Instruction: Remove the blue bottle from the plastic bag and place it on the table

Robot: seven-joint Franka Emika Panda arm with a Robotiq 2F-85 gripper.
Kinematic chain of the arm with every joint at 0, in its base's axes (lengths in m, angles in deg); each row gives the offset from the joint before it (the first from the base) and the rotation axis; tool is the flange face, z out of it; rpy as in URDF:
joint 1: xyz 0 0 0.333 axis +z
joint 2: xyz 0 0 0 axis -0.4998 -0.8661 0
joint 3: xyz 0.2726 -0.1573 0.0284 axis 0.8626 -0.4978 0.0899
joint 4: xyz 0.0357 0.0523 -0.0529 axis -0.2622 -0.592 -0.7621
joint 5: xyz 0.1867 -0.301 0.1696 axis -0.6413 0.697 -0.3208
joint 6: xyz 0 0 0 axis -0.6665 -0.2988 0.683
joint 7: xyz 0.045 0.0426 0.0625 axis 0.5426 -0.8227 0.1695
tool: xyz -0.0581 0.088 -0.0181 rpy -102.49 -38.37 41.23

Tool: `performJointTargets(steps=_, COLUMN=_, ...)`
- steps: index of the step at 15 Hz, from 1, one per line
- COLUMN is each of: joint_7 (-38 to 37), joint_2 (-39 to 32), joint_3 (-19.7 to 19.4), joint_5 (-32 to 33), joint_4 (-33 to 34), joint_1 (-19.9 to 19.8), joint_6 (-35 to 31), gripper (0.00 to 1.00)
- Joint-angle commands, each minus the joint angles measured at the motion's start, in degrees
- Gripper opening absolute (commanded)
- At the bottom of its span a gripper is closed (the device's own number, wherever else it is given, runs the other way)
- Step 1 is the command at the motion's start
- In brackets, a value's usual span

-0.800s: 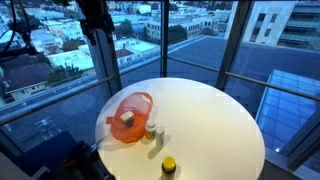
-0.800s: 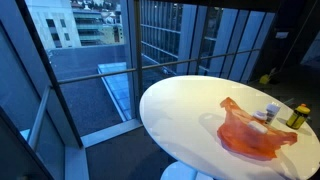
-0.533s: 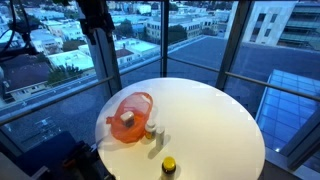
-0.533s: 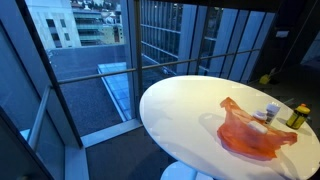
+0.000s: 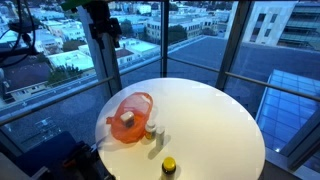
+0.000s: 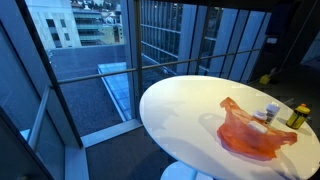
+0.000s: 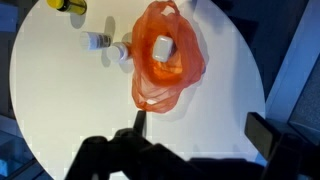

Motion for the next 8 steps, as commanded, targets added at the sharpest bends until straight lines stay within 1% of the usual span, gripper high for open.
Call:
performJointTargets(steps=1, joint_7=-4.04, joint_2=1.20, joint_3=-1.97, joint_5=2.34, joint_4=-4.34, joint_1=-0.80, joint_6=-6.01, gripper=1.00)
performJointTargets(steps=8, joint_7=-7.18, joint_2=1.73, joint_3=-5.68, joint_5=2.38, joint_4=-14.97, joint_1=-3.53, joint_6=-21.04, gripper=1.00)
